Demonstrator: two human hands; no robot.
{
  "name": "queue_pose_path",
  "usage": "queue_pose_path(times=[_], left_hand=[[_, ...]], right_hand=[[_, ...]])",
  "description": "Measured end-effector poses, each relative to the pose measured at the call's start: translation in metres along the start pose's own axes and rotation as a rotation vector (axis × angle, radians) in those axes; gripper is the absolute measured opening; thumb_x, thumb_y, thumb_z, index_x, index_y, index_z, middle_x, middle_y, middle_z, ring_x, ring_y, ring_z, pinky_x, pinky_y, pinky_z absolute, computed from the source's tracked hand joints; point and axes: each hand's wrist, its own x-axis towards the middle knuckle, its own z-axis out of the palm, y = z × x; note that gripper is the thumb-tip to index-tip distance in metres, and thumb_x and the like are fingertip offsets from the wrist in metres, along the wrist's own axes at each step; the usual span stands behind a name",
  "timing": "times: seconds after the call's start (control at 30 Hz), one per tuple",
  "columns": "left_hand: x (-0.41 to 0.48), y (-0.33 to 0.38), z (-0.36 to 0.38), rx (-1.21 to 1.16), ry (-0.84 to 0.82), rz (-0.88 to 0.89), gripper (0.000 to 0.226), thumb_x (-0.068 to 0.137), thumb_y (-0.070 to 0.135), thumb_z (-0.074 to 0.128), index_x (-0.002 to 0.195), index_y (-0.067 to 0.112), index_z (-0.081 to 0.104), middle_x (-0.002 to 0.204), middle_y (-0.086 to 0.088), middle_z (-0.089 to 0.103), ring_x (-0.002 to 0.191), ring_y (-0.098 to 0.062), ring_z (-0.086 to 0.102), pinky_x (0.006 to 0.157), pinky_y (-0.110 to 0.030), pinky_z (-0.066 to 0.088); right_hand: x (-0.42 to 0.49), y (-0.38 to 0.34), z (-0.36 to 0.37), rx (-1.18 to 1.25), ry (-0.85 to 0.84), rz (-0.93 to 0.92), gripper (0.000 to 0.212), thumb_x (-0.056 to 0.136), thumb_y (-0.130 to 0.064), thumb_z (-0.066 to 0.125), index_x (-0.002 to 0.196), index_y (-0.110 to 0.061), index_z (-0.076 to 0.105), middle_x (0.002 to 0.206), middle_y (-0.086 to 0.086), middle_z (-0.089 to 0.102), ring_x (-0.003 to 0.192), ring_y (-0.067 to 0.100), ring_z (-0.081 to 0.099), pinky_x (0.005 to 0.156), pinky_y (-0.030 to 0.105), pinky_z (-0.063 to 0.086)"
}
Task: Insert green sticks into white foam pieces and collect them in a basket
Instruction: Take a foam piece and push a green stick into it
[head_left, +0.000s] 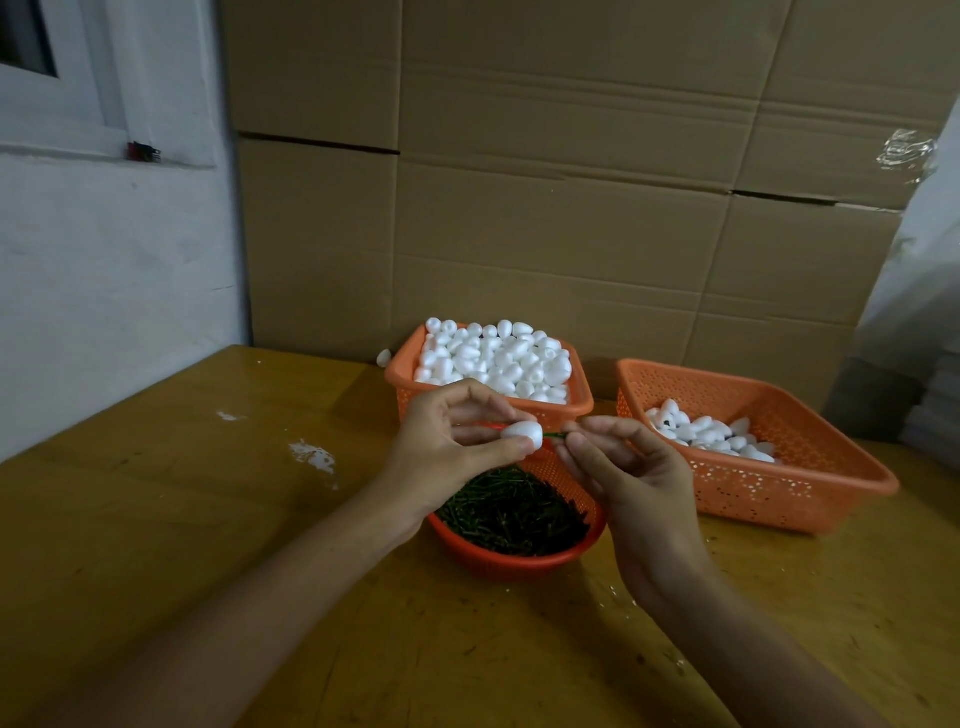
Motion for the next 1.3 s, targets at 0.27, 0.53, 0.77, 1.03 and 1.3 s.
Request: queue_pose_path(times=[0.27, 0.53, 0.77, 1.03, 1.3], left_hand=[[0.0005, -0.0017, -0.0023, -0.009, -0.003, -0.007, 0.031, 0.079, 0.011, 0.091, 0.104, 0.014, 0.072, 0.11, -0.005, 0.08, 0.107, -0.023, 0.077, 0.098, -0.047, 0.06], [0.0002, -0.0023, -0.0019, -0.005, -0.024, 0.013, 0.03, 0.08, 0.01, 0.09, 0.104, 0.013, 0.071, 0.11, -0.004, 0.081, 0.108, -0.02, 0.076, 0.097, -0.041, 0.061], [-0.0003, -0.0021, -0.0022, -0.02, -0.029, 0.021, 0.031, 0.08, 0.009, 0.089, 0.105, 0.01, 0.07, 0.11, -0.005, 0.081, 0.11, -0.022, 0.076, 0.098, -0.045, 0.059], [-0.0009, -0.0032, -0.0006, -0.003, -0.045, 0.04, 0.029, 0.077, 0.007, 0.092, 0.096, 0.012, 0.07, 0.106, -0.004, 0.082, 0.107, -0.02, 0.077, 0.093, -0.03, 0.061], [-0.0014, -0.0023, 0.0, 0.037, -0.062, 0.062, 0.031, 0.076, -0.001, 0.09, 0.095, 0.007, 0.066, 0.104, -0.004, 0.082, 0.101, -0.018, 0.078, 0.086, -0.025, 0.06]], right_hand=[[-0.0003, -0.0038, 0.0013, -0.032, -0.017, -0.046, 0.027, 0.08, -0.002, 0.078, 0.106, -0.001, 0.07, 0.107, 0.023, 0.077, 0.104, 0.034, 0.077, 0.084, 0.031, 0.064], [-0.0048, -0.0043, 0.0041, -0.102, -0.048, -0.082, 0.025, 0.079, 0.0, 0.078, 0.102, 0.004, 0.067, 0.101, 0.022, 0.078, 0.1, 0.033, 0.078, 0.081, 0.028, 0.064], [-0.0044, -0.0015, 0.0026, -0.299, -0.11, -0.205, 0.016, 0.084, 0.001, 0.076, 0.1, 0.0, 0.073, 0.096, 0.013, 0.081, 0.093, 0.029, 0.079, 0.08, 0.028, 0.064], [-0.0052, -0.0015, -0.0028, -0.838, -0.082, -0.525, 0.021, 0.088, -0.003, 0.08, 0.096, -0.021, 0.073, 0.091, -0.018, 0.077, 0.089, 0.004, 0.076, 0.082, 0.032, 0.064], [-0.0073, 0.0016, -0.0025, -0.888, -0.076, -0.488, 0.02, 0.09, -0.002, 0.078, 0.092, -0.021, 0.073, 0.083, -0.013, 0.077, 0.081, 0.008, 0.076, 0.077, 0.043, 0.064]])
